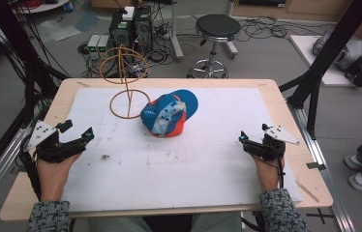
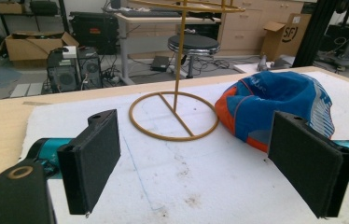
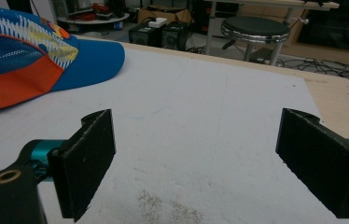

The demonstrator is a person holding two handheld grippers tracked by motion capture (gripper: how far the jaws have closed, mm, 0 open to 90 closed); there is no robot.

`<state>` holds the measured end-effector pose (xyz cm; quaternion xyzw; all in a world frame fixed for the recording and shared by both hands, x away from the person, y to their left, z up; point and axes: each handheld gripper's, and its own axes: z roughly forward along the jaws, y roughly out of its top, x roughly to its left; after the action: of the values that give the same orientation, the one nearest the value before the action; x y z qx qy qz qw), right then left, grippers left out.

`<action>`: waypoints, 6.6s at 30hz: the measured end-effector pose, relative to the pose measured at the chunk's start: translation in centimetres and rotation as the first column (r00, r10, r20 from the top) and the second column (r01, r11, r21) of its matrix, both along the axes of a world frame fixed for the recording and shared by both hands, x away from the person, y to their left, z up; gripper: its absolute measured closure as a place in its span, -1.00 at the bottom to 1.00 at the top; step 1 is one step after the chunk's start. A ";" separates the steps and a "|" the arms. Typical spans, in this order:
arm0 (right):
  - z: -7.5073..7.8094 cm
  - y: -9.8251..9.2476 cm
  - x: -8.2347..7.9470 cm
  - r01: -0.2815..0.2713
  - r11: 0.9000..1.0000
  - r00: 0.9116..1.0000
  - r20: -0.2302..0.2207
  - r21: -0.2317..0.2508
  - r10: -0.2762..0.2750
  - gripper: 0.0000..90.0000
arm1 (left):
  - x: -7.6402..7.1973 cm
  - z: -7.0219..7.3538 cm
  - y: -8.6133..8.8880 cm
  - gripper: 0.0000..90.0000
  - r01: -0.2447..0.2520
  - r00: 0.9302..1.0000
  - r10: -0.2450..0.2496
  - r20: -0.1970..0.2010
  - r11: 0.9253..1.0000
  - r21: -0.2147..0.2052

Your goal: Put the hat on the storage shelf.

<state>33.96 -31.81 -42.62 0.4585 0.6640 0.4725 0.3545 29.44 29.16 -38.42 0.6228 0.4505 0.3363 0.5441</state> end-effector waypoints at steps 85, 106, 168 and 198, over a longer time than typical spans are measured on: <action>5.0 22.1 11.2 -0.670 0.742 0.742 0.022 -0.037 0.670 -0.54 | -0.2 0.7 0.6 -0.60 0.014 1.000 -0.014 0.019 0.999 -0.047; 3.3 24.2 11.9 -0.700 0.699 0.713 -0.080 -0.149 0.697 0.10 | -0.3 0.9 1.0 -0.60 0.012 1.000 -0.011 0.028 0.998 -0.061; 13.0 17.2 13.8 -0.416 0.899 0.900 0.206 0.138 0.385 0.96 | -0.7 1.4 1.7 -0.60 0.002 0.999 0.001 0.040 0.997 -0.075; 20.1 20.8 15.8 -0.396 0.901 0.889 0.319 0.175 0.329 0.96 | -1.1 1.9 2.4 -0.60 -0.001 0.998 0.008 0.067 0.994 -0.106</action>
<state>49.80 -10.99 -22.49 0.2921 0.6201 0.6662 0.2936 28.37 31.58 -36.49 0.5803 0.4505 0.3342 0.5904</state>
